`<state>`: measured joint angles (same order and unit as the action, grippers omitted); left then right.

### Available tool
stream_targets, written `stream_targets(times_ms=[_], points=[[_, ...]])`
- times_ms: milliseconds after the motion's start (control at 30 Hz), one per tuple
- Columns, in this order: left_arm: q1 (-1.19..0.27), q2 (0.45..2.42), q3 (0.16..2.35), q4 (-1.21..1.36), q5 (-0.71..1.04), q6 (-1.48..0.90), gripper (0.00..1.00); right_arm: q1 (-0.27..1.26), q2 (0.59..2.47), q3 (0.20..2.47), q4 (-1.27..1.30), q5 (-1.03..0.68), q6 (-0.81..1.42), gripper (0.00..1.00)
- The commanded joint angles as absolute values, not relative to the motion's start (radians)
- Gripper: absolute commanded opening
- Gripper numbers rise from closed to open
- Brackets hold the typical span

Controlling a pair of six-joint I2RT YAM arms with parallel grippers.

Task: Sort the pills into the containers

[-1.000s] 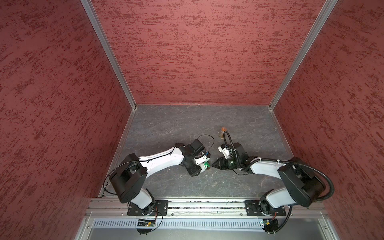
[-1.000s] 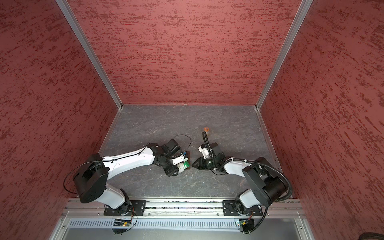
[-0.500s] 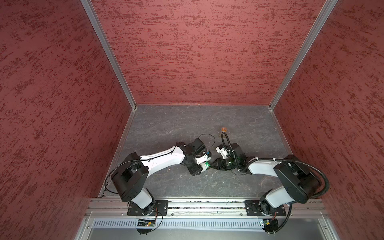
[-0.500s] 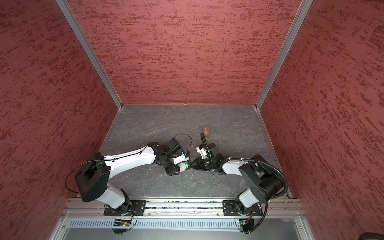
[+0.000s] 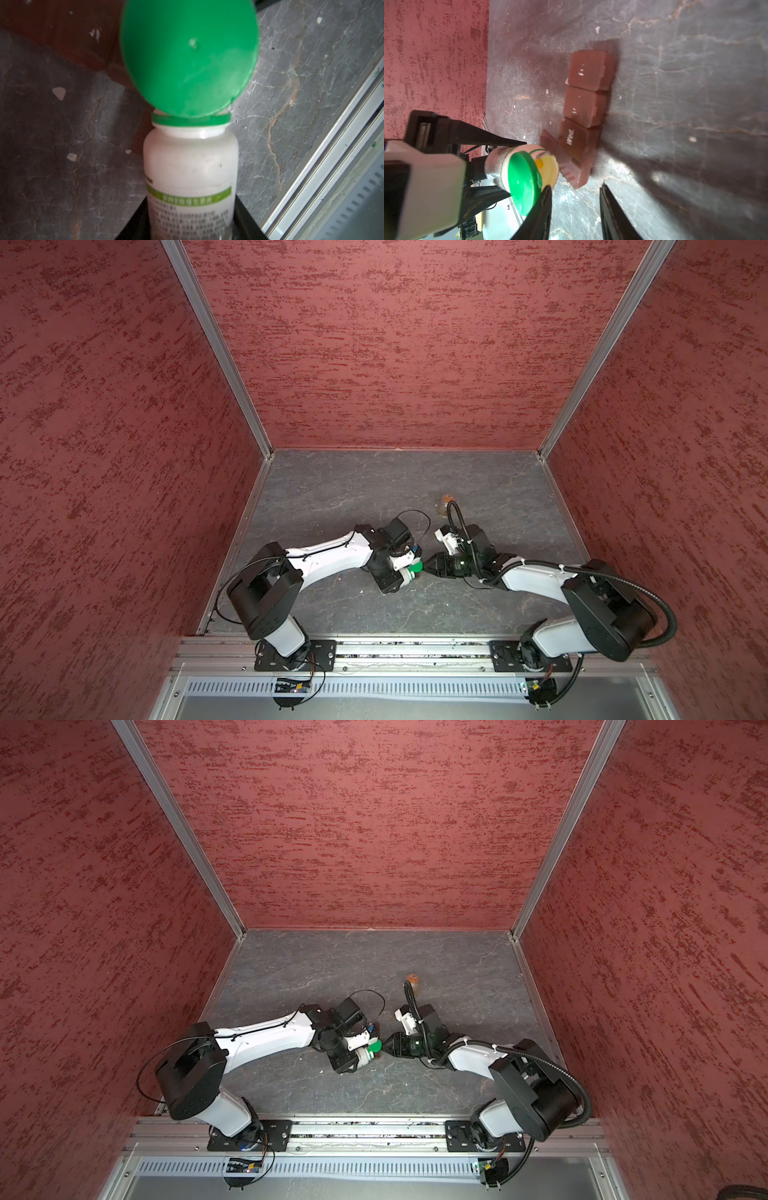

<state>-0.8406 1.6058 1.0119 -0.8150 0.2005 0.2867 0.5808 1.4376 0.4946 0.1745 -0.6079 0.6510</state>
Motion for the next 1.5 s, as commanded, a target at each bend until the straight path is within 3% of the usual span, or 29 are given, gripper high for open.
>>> stream_targets(times_ms=[0, 1467], points=[[-0.846, 1.626, 1.048, -0.804, 0.2, 0.301, 0.0, 0.586, 1.413, 0.503, 0.212, -0.638, 0.658, 0.4], [-0.866, 1.747, 1.262, -1.074, 0.146, 0.327, 0.0, 0.586, 1.407, 0.496, 0.222, -0.591, 0.635, 0.39]])
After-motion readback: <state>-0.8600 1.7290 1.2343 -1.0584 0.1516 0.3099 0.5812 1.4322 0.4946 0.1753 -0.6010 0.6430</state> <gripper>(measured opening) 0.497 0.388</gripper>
